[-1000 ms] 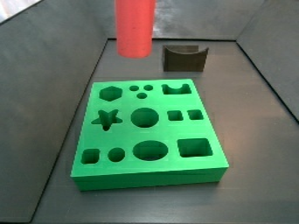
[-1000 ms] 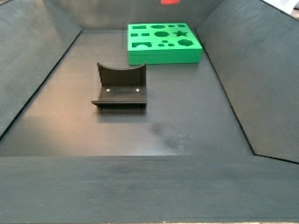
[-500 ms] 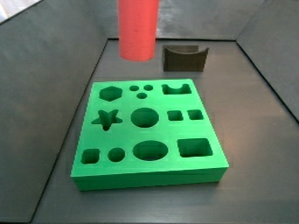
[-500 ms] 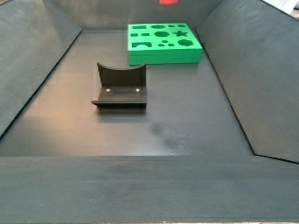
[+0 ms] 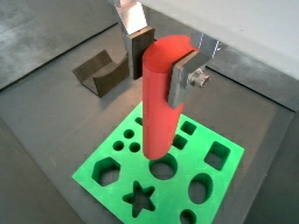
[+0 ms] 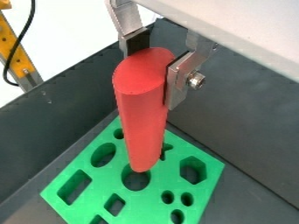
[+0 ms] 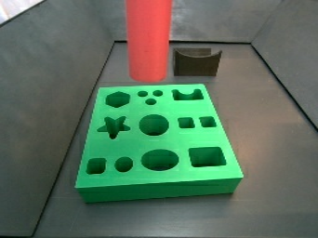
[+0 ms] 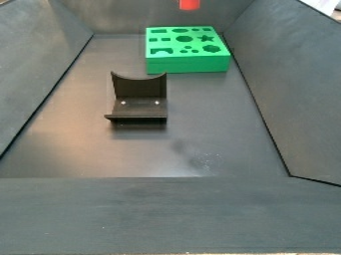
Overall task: Pick up the oval object. Move up. Move to above the board. Insert the oval object.
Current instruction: Insert the oval object.
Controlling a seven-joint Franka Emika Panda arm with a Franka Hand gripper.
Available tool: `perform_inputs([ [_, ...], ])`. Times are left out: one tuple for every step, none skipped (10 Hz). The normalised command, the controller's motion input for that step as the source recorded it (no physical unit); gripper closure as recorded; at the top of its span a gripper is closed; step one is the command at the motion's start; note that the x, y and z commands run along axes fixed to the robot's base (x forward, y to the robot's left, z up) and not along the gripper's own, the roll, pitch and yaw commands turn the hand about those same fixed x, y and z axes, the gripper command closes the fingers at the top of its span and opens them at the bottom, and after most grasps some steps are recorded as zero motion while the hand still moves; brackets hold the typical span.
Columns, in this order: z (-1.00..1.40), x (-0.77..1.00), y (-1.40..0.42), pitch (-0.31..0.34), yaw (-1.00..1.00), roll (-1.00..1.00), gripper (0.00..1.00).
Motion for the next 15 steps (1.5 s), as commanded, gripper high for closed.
perform_inputs([
  [0.03, 0.03, -0.19, 0.0, 0.16, 0.0, 1.0],
  [0.0, 0.08, -0.27, 0.0, 0.28, 0.0, 1.0],
  [0.0, 0.03, -0.3, 0.0, 0.31, 0.03, 1.0],
  [0.0, 0.03, -0.25, 0.0, 0.31, 0.02, 1.0],
  [-0.02, 0.0, -0.25, 0.0, 0.31, 0.06, 1.0],
  [-0.1, 0.05, -0.25, 0.0, 0.33, 0.05, 1.0],
  [-0.1, 0.0, -0.26, 0.0, 0.29, 0.04, 1.0],
  [-0.13, 0.07, -0.26, 0.0, 0.24, 0.04, 1.0],
  [-0.17, 0.07, -0.25, 0.0, 0.19, 0.05, 1.0],
  [-0.11, 0.12, -0.12, 0.057, 0.09, 0.08, 1.0],
  [-0.18, 0.21, -0.15, 0.124, 0.1, 0.15, 1.0],
  [-0.22, 0.24, -0.24, 0.127, 0.09, 0.15, 1.0],
  [-0.26, 0.25, -0.24, 0.139, 0.11, 0.16, 1.0],
  [-0.35, 0.21, -0.29, 0.146, 0.16, 0.2, 1.0],
  [-0.33, 0.28, -0.35, 0.134, 0.21, 0.19, 1.0],
])
